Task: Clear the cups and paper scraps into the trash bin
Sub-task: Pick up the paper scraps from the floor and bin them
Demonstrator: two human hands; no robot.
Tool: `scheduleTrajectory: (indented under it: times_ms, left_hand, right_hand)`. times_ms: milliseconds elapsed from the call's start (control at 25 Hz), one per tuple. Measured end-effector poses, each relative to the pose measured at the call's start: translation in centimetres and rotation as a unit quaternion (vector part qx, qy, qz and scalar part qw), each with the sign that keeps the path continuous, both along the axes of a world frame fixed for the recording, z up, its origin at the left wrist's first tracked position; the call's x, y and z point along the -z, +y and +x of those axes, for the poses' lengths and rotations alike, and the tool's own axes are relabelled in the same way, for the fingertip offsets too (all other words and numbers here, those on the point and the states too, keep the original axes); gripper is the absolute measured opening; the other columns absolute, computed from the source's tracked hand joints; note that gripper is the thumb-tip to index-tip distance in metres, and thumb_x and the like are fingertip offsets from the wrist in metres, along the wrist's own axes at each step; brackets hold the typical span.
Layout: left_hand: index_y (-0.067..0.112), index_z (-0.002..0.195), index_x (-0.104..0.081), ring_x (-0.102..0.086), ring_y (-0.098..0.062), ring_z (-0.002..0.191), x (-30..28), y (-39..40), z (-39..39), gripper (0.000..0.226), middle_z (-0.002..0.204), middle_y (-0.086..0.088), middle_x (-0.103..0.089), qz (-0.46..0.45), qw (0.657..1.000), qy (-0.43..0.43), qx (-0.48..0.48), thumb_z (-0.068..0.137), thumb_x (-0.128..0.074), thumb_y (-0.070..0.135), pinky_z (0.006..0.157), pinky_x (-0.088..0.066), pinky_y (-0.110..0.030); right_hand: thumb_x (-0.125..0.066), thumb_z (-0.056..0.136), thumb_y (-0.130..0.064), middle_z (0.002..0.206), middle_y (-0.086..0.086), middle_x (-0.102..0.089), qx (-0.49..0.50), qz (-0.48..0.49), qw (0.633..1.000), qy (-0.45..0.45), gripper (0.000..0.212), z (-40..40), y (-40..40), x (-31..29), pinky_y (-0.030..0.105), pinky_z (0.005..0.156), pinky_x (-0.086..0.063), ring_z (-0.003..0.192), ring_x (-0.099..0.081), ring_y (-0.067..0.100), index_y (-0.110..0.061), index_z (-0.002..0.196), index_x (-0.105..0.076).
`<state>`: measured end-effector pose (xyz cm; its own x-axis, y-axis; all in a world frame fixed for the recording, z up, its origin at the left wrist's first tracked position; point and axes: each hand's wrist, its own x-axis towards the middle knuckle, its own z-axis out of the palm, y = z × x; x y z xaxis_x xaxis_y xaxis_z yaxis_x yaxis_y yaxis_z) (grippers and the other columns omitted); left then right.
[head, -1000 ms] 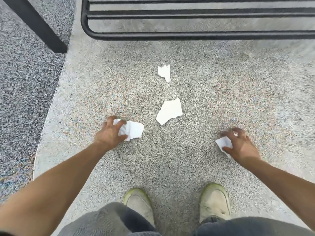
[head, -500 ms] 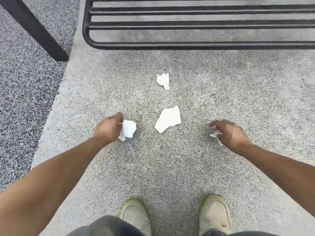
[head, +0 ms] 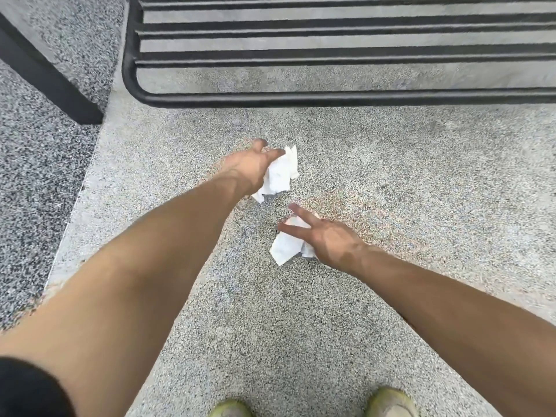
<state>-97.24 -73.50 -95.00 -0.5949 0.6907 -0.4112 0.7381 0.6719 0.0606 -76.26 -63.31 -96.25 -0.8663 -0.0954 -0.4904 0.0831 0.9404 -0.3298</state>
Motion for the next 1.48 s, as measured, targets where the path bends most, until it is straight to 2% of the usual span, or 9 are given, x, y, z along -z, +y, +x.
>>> scheduleTrajectory:
  times_ms: [120, 240, 360, 480, 600, 760, 1040, 1160, 1480]
  left_hand:
    - [0.054, 0.146, -0.008, -0.058, -0.019, 0.075, 1.5, 2.7, 0.1, 0.118, 0.163, 0.001, 0.005, -0.042, 0.998, -0.012, 0.046, 0.071, -0.052, -0.025, 0.033, -0.032, -0.023]
    - [0.057, 0.144, -0.006, -0.060, -0.017, 0.071, 2.9, 4.6, 0.3, 0.115, 0.162, -0.002, 0.006, -0.058, 0.995, -0.018, 0.085, 0.075, -0.055, -0.022, 0.034, -0.036, -0.022]
    - [0.042, 0.143, -0.026, -0.062, -0.019, 0.080, 3.5, 4.3, 0.6, 0.086, 0.150, -0.010, -0.025, -0.053, 0.994, 0.002, 0.098, 0.083, -0.060, -0.009, 0.043, -0.041, -0.021]
    - [0.026, 0.131, -0.043, -0.054, -0.013, 0.066, 3.6, 2.9, 1.0, 0.060, 0.115, -0.009, -0.046, -0.029, 0.997, 0.024, 0.062, 0.085, -0.059, -0.008, 0.052, -0.052, -0.024]
    - [0.025, 0.129, -0.047, -0.055, -0.017, 0.072, 3.4, 2.0, 1.5, 0.048, 0.105, -0.005, -0.049, -0.036, 0.999, 0.023, 0.027, 0.090, -0.052, -0.003, 0.061, -0.052, -0.027]
    - [0.021, 0.120, -0.053, -0.056, -0.020, 0.069, -0.2, 0.4, 2.7, 0.030, 0.096, -0.003, -0.049, -0.007, 0.999, 0.023, -0.021, 0.093, -0.048, 0.009, 0.053, -0.044, -0.031]
    - [0.029, 0.112, -0.063, -0.053, -0.012, 0.075, -18.7, -2.5, 7.4, 0.027, 0.079, 0.010, -0.034, 0.051, 0.998, -0.032, -0.036, 0.092, -0.058, 0.045, 0.058, -0.042, -0.027]
    - [0.032, 0.104, -0.067, -0.050, -0.008, 0.062, -30.6, -2.0, 8.7, 0.017, 0.086, 0.008, -0.053, 0.094, 0.994, -0.025, -0.049, 0.090, -0.060, 0.040, 0.052, -0.033, -0.025]
    - [0.033, 0.095, -0.065, -0.063, -0.022, 0.089, -61.6, 0.3, 10.4, 0.019, 0.093, 0.005, -0.064, 0.222, 0.972, -0.043, -0.069, 0.078, -0.064, 0.024, 0.066, -0.041, -0.030]
  right_hand:
    - [-0.058, 0.076, 0.019, 0.159, -0.012, 0.015, -0.030, 0.018, 0.999, -0.029, 0.110, -0.5, -0.4, 1.0, 0.032, 0.080, -0.051, 0.126, -0.049, 0.024, -0.057, 0.142, -0.015]
    - [-0.064, 0.079, 0.011, 0.161, -0.009, -0.007, -0.035, 0.019, 0.999, -0.036, 0.089, -0.6, -0.6, 1.8, 0.043, 0.103, -0.042, 0.134, -0.040, 0.027, -0.046, 0.141, -0.034]
    - [-0.068, 0.078, 0.004, 0.137, 0.002, -0.046, -0.011, 0.007, 1.000, 0.001, 0.055, -0.3, -0.6, 2.3, 0.031, 0.088, -0.049, 0.111, -0.052, 0.023, -0.027, 0.122, -0.056]
    - [-0.054, 0.091, -0.007, 0.116, 0.009, -0.058, 0.042, -0.009, 0.998, 0.038, 0.021, 0.0, -0.4, 2.3, 0.031, 0.077, -0.043, 0.101, -0.054, 0.026, -0.016, 0.107, -0.063]
    - [-0.049, 0.093, -0.008, 0.107, 0.007, -0.060, 0.089, -0.020, 0.995, 0.039, 0.022, 0.1, -0.3, 2.3, 0.033, 0.078, -0.041, 0.100, -0.053, 0.027, -0.016, 0.105, -0.065]
    - [-0.063, 0.086, -0.012, 0.092, -0.006, -0.060, 0.155, 0.013, 0.985, 0.074, 0.021, 1.2, 1.1, -0.8, 0.034, 0.086, -0.045, 0.094, -0.048, 0.018, -0.028, 0.100, -0.064]
    - [-0.058, 0.089, -0.012, 0.103, -0.007, -0.057, 0.240, -0.033, 0.957, 0.159, 0.029, 5.1, 3.3, -21.4, 0.035, 0.071, -0.056, 0.072, -0.061, 0.014, -0.027, 0.112, -0.064]
    - [-0.059, 0.090, -0.016, 0.097, -0.010, -0.053, 0.278, -0.020, 0.942, 0.189, 0.025, 6.2, 4.5, -32.8, 0.040, 0.077, -0.055, 0.069, -0.056, 0.010, -0.027, 0.111, -0.065]
    - [-0.059, 0.089, -0.029, 0.088, -0.016, -0.043, 0.350, 0.050, 0.899, 0.259, 0.019, 9.6, 8.7, -63.2, 0.023, 0.064, -0.038, 0.067, -0.049, 0.006, -0.033, 0.107, -0.063]
